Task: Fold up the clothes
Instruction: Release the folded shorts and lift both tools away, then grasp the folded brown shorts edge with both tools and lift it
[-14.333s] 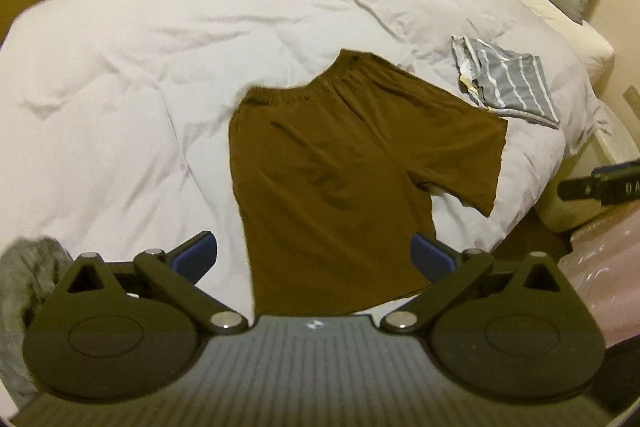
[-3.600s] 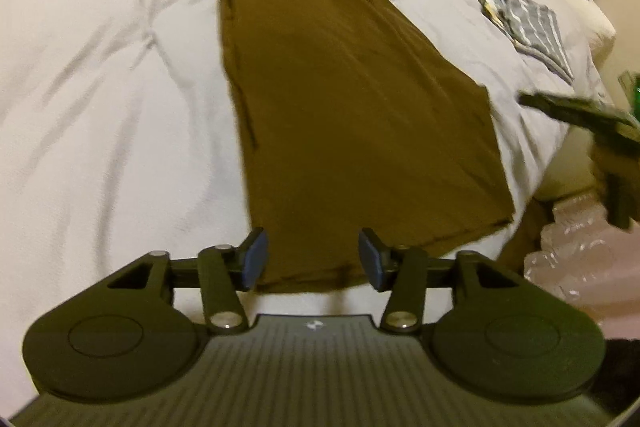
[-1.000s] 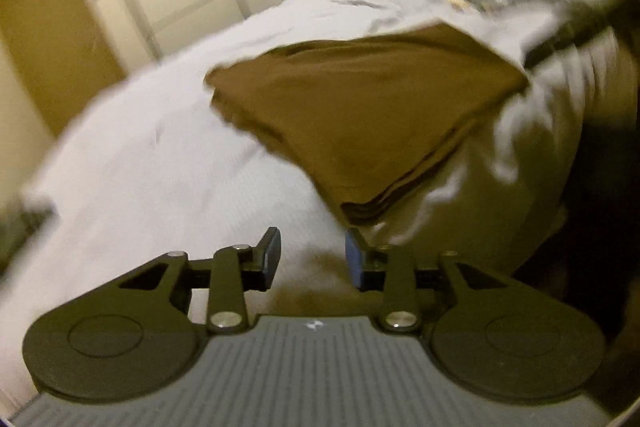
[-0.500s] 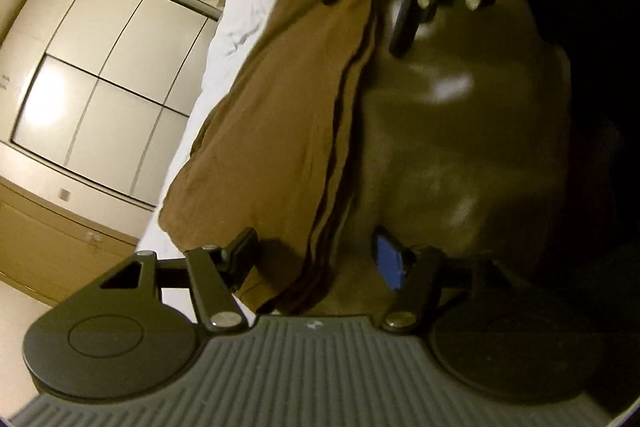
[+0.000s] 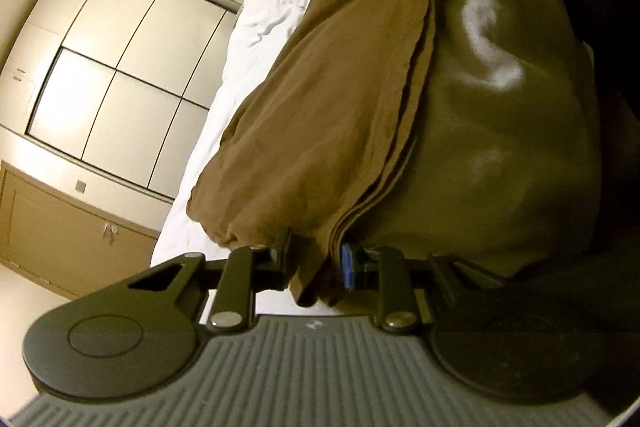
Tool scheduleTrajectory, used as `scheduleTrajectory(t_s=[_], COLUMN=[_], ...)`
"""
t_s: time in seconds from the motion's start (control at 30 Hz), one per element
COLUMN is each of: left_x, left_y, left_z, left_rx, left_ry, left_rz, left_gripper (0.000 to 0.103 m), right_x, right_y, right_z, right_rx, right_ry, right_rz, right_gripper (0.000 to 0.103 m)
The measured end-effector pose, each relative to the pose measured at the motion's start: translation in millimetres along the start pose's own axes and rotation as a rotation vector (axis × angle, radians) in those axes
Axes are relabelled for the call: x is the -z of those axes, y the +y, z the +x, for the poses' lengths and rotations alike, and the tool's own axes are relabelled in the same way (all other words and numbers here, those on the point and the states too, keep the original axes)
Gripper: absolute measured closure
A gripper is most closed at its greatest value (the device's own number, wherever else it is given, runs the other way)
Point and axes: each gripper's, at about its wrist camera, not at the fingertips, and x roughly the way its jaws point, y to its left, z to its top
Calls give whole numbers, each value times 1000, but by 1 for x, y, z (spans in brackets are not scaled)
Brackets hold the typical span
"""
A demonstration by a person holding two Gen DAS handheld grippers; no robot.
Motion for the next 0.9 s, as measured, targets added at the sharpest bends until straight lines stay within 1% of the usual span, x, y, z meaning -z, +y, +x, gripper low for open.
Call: scheduleTrajectory(t_s=[0.03,0.1,0.2,0.3,0.37,0.5,0.73,0.83,0.9], left_x=[-1,-2,-7,-12,-15,-14,-17,-19,-18], left_y=[3,13,43,67,75,68,43,41,53], left_z=[0,-3,-17,-34,-48,-88,-160,-175,-174], left_rx=[8,4,16,45,72,137,313,337,314], left_ry=[-7,-37,-81,-113,-125,-133,-166,-175,-179], left_rz=[-7,-28,-110,-147,-158,-178,-237,-261,-292], left_gripper=[96,98,98,98,99,99,99,99,99], right_x=[1,2,-1,-10,-16,-19,-6,3,-2], right_y=[-3,-10,-33,-61,-73,-75,-61,-63,-73], right_z=[1,1,-6,-19,-32,-68,-145,-168,-169], right_rx=[-12,-29,-23,-4,0,-40,-150,-166,-157], right_ry=[-1,-8,-36,-59,-68,-75,-36,-29,-35], right_rz=[0,-4,18,37,37,37,75,82,64], right_gripper=[82,103,103,103,103,103,103,103,103])
